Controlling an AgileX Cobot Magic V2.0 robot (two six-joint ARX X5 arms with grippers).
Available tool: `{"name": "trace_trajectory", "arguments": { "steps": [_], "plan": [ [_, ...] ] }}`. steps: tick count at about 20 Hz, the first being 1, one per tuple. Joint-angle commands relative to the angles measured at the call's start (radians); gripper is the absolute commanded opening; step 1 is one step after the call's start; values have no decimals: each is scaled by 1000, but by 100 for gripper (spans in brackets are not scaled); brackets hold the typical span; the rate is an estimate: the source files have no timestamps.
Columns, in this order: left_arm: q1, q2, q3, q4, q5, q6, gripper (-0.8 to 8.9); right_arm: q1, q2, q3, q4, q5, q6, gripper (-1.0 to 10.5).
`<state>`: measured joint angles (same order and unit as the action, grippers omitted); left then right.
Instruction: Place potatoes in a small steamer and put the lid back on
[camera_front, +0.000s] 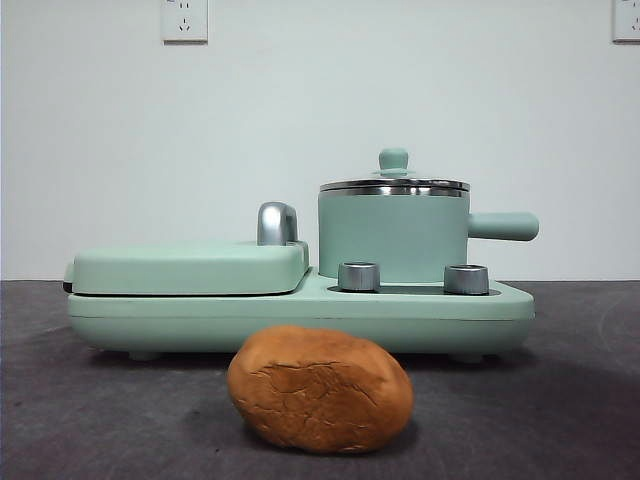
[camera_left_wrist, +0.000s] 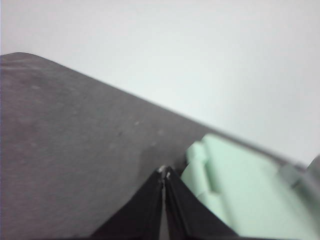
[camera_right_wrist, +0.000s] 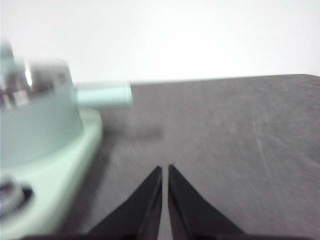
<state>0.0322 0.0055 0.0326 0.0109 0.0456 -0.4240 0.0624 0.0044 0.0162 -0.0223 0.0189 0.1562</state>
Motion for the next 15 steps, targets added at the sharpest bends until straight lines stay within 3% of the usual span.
{"name": "trace_trajectory", "arguments": {
  "steps": [1,4,7,11,15],
  "plan": [
    [0,-1,-19,55,0,-167,6,0,-1,-3,97,-3,201,17],
    [0,-1,-19,141,8,-251,6,0,-1,-2,213,-5,211,17],
    [0,-1,-14,213,39,-256,6,0,-1,17,267,-48,242,16],
    [0,2,38,211,114,-276,8,0,3,92,177,-99,274,16],
    [0,26,143,107,232,-227,9,0,33,202,33,-142,246,16]
  ]
}}
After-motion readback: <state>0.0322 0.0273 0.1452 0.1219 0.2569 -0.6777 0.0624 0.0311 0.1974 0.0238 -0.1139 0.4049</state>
